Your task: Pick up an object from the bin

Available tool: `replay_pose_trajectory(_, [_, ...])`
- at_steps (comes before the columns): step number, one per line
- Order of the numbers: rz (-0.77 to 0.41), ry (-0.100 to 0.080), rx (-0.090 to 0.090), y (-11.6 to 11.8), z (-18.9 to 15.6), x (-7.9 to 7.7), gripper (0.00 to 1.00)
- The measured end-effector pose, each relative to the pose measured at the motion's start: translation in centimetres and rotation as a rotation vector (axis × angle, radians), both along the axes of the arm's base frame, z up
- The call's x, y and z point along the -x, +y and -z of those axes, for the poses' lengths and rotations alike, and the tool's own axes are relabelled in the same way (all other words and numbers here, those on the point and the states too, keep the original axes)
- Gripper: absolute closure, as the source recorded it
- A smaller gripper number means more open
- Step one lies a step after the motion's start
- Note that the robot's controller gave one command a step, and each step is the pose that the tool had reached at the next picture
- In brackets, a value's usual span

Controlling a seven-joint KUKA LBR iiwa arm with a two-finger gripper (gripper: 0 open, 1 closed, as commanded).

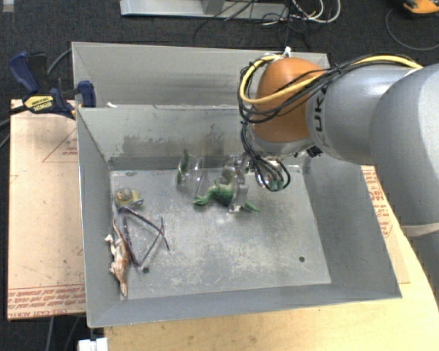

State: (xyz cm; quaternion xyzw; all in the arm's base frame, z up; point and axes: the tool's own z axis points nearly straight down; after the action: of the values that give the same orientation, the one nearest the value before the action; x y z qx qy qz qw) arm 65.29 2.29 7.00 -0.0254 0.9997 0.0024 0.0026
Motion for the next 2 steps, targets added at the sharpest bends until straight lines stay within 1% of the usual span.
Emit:
replay_pose_trajectory(1, [-0.002,0.0,0.0,-0.1,-0.1,0.0,1.0])
replay_pose_trajectory(2, [-0.399,-0.003,0.001,-1.3,0.0,0.8,1.0])
